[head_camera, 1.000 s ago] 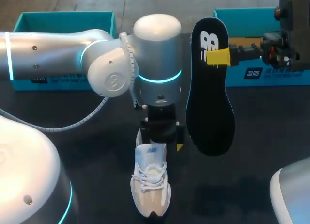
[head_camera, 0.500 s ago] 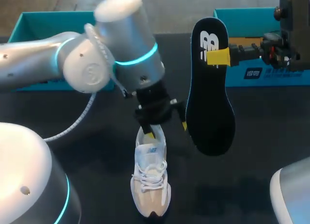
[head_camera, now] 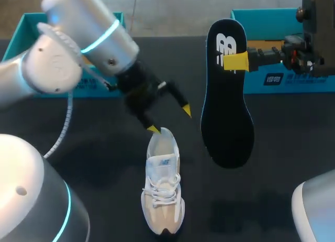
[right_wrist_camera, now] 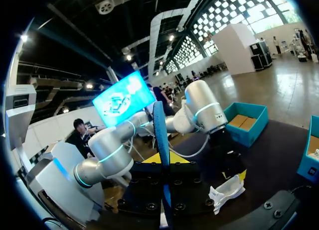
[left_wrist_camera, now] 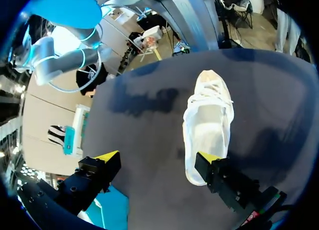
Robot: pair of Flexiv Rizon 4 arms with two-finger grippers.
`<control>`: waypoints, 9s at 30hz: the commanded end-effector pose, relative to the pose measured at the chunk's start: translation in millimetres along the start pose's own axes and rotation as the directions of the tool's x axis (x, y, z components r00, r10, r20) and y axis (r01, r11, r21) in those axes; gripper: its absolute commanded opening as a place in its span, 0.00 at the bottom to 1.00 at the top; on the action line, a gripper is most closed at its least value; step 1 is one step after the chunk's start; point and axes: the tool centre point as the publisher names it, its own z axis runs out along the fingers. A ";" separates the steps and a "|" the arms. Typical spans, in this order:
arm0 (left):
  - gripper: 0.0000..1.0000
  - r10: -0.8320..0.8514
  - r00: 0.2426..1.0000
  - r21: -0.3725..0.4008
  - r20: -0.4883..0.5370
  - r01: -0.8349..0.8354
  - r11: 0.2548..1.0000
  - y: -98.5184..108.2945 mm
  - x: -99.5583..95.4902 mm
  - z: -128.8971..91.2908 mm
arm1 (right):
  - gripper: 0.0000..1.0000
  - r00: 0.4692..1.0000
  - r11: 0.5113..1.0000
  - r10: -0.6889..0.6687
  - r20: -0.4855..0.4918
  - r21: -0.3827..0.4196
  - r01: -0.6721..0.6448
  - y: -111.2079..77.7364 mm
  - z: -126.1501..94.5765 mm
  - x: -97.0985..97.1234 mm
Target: Take the shoe out of the shoebox, open the shoe tongue, remove and reinsert the insole, then place the shoe into the shoebox
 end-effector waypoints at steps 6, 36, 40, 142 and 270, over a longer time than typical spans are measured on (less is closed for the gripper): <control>1.00 0.046 0.906 -0.006 0.420 -0.048 0.999 -7.9 9.3 -28.5 | 0.00 1.000 1.000 0.001 -0.002 0.006 -0.001 4.0 3.2 -1.4; 1.00 0.065 0.717 0.036 0.694 -0.125 0.991 1.1 -12.1 -67.5 | 0.00 1.000 1.000 0.001 -0.002 0.006 -0.001 4.0 3.2 -1.4; 1.00 0.086 0.681 0.028 0.727 -0.154 0.988 3.8 -13.1 -72.1 | 0.00 1.000 1.000 0.001 -0.002 0.006 -0.001 4.0 3.2 -1.4; 1.00 0.194 0.541 -0.079 0.818 -0.228 0.970 9.8 -15.2 -86.5 | 0.00 0.797 0.830 0.558 -0.230 0.140 -0.541 36.6 -4.3 -227.2; 1.00 0.415 0.474 -0.279 0.776 -0.333 0.901 14.9 -48.4 -50.5 | 0.00 0.474 0.508 0.857 -0.204 0.175 -0.843 -4.0 75.8 -306.6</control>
